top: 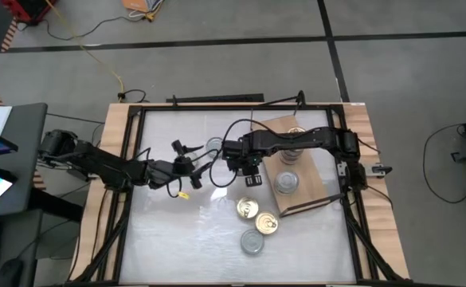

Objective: Stack canned seafood by type on shelf
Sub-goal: Stack the green tuna can on the green tuna can on the shelf

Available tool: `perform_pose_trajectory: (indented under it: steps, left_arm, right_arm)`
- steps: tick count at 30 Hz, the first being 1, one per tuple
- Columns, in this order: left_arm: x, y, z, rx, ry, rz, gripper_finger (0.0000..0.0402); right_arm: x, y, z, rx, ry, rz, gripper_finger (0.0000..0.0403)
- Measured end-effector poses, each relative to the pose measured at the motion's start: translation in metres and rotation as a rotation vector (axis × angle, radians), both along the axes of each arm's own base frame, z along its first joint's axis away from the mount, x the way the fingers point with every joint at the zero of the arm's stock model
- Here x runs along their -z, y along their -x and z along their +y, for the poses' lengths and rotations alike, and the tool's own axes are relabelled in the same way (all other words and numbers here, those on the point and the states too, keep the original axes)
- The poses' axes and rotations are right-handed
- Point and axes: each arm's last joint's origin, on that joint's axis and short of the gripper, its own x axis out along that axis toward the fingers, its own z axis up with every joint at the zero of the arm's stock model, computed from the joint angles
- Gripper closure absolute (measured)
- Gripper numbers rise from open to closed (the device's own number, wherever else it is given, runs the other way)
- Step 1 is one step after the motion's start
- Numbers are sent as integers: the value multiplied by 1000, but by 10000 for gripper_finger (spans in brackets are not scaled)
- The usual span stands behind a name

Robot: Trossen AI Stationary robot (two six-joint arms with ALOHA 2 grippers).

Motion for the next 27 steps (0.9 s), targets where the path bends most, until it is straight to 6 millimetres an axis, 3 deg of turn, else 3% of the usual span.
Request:
perform_pose_trajectory:
  steps: [6,12,20,27]
  left_arm:
    - [-5,2,-9,70,-31,-3,123]
    - [-4,1,-26,315,-91,33,123]
    - [4,-10,-42,527,-128,-27,123]
    - [29,-27,-46,516,-157,-51,123]
  right_arm:
    - [-14,5,3,17,-6,35,246]
    - [-50,21,14,13,-113,-54,246]
    - [-103,61,36,94,-289,-137,246]
    - [-123,101,48,159,-359,-130,246]
